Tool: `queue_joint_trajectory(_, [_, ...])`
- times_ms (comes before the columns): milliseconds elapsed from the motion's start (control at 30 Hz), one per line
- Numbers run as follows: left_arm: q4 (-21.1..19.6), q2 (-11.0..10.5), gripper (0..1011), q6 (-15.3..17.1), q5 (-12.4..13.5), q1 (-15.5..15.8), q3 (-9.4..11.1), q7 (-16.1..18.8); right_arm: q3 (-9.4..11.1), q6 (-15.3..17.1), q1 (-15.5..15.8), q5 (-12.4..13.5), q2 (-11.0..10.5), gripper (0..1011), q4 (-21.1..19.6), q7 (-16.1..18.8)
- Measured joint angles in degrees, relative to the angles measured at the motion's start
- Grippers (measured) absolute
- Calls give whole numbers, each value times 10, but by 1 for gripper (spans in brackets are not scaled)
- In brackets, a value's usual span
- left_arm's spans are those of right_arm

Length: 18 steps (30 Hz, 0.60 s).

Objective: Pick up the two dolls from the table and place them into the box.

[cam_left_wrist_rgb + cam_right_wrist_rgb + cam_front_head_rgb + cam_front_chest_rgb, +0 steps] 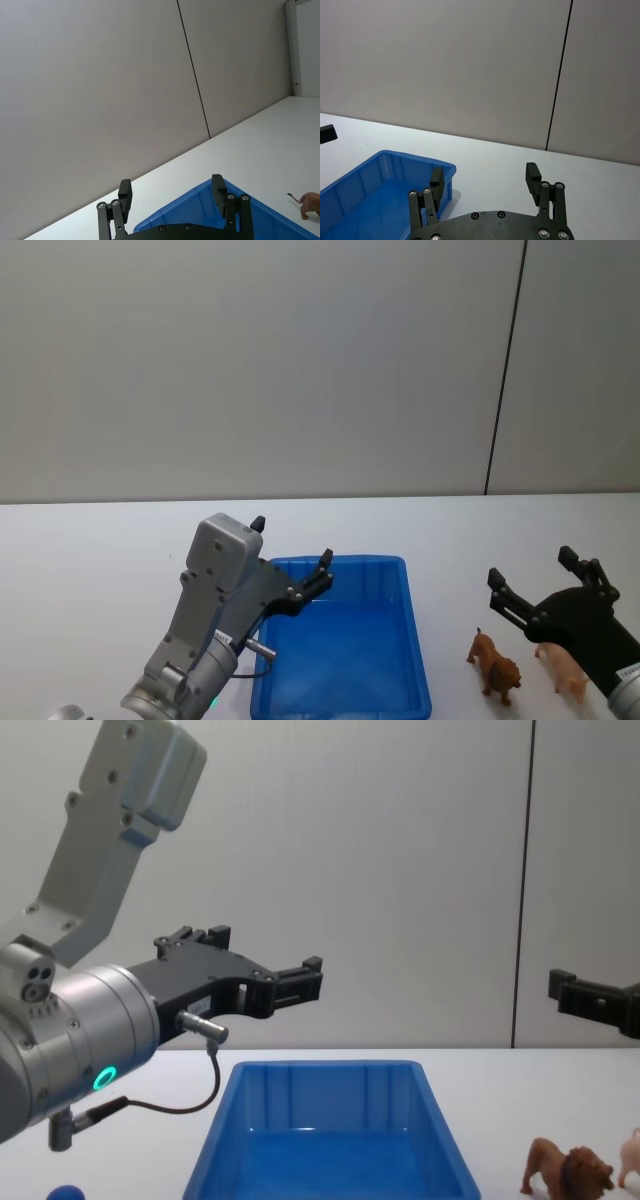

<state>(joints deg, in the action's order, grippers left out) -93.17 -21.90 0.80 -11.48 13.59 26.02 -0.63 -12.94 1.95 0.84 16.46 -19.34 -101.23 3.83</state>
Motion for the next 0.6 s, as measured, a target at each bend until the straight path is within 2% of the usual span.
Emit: queue_joint_trajectory(600, [0, 0, 1001, 0, 0, 0, 0, 0, 0, 0, 0, 0, 0, 1001, 0, 0])
